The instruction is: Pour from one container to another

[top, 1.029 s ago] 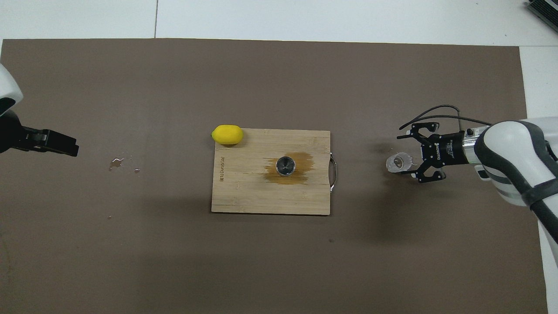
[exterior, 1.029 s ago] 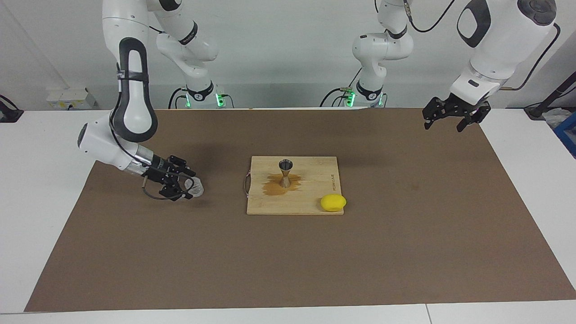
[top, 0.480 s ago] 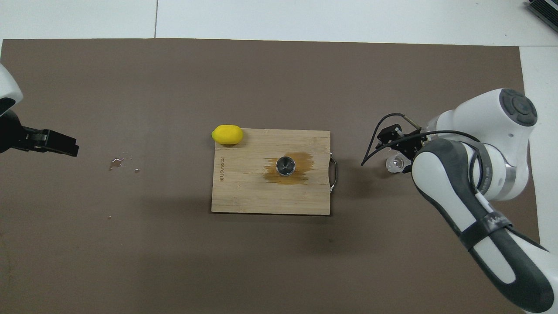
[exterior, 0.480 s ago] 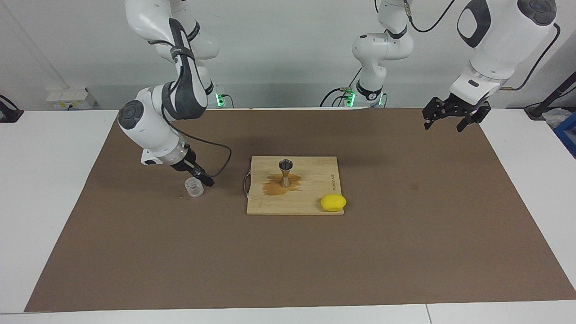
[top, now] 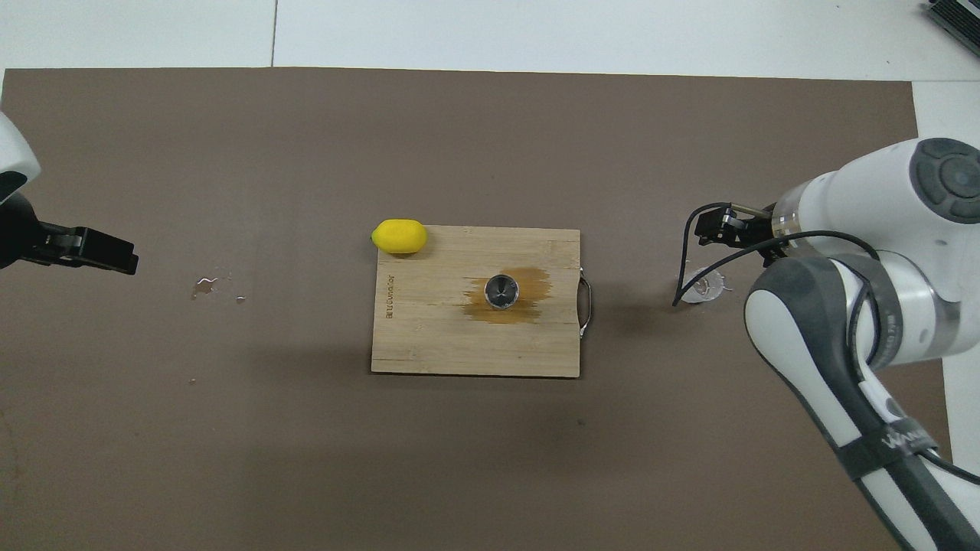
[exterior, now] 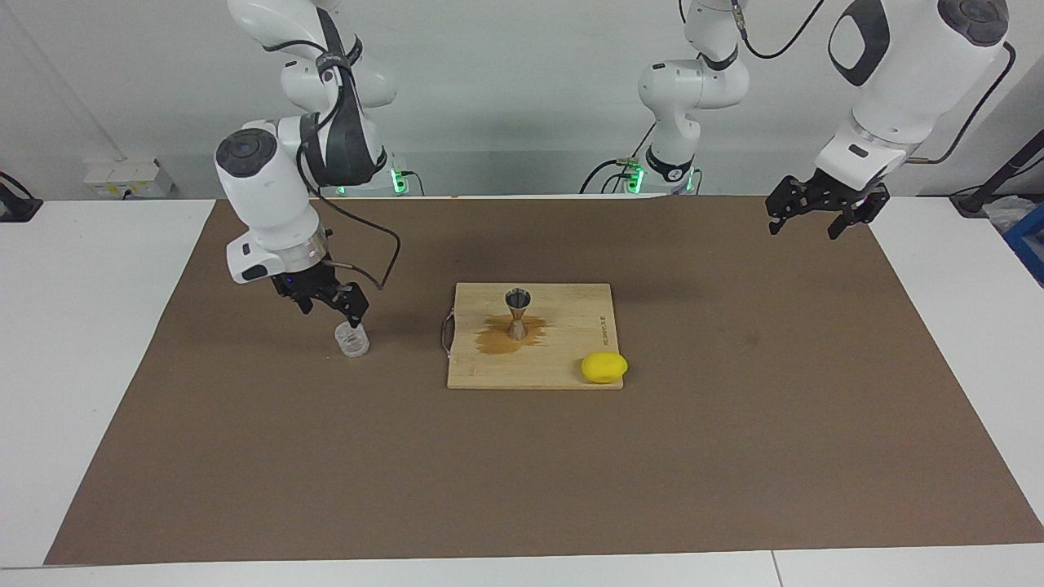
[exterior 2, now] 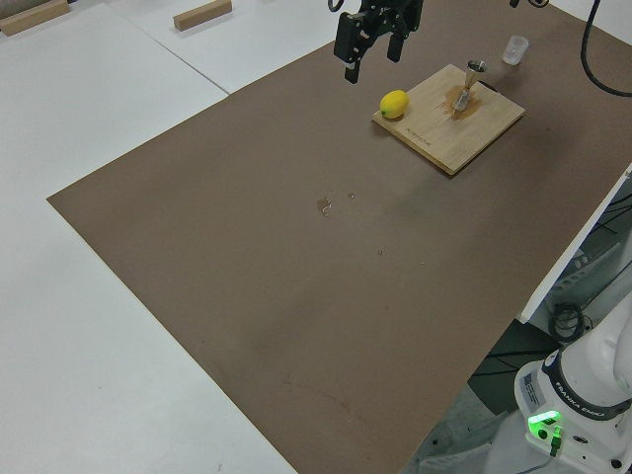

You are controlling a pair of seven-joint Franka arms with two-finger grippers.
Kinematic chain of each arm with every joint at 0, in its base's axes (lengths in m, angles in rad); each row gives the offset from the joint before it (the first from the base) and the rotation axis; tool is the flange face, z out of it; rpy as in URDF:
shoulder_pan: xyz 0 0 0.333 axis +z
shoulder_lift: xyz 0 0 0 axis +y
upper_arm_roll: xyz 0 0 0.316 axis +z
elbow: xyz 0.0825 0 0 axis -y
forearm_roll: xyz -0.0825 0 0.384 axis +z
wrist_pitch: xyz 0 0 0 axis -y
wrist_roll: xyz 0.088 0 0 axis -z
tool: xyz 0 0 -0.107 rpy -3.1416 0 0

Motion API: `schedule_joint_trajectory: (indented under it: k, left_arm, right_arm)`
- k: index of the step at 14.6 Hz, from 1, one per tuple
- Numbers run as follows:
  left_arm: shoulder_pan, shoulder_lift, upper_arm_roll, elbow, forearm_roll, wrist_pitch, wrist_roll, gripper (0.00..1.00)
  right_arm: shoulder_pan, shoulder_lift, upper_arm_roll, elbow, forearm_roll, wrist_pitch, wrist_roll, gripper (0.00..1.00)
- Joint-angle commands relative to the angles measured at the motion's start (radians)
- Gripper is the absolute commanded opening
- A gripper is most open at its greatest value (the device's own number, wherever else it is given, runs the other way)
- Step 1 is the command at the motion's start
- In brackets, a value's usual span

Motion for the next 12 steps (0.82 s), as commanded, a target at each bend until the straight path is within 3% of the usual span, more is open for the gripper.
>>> schedule_joint_trajectory:
  k: [1,6,12]
  left_arm:
    - [-0.002,-0.006,0.0,0.008,0.018,-0.006,-0.015,1.0]
    - [-0.002,-0.006,0.0,0.008,0.018,-0.006,-0.015,1.0]
    - [-0.002,-0.006,-0.002,0.009,0.02,-0.004,-0.012,1.0]
  right_arm:
    - [-0.013,-0.061,0.001,0.045,-0.022,-0.091,-0.057,1.0]
    - [-0.056,-0.047,0.0,0.28,-0.012,-0.325,-0.112,1.0]
    - [-0.068,-0.09,0.0,0.268,-0.002,-0.443,-0.223,1.0]
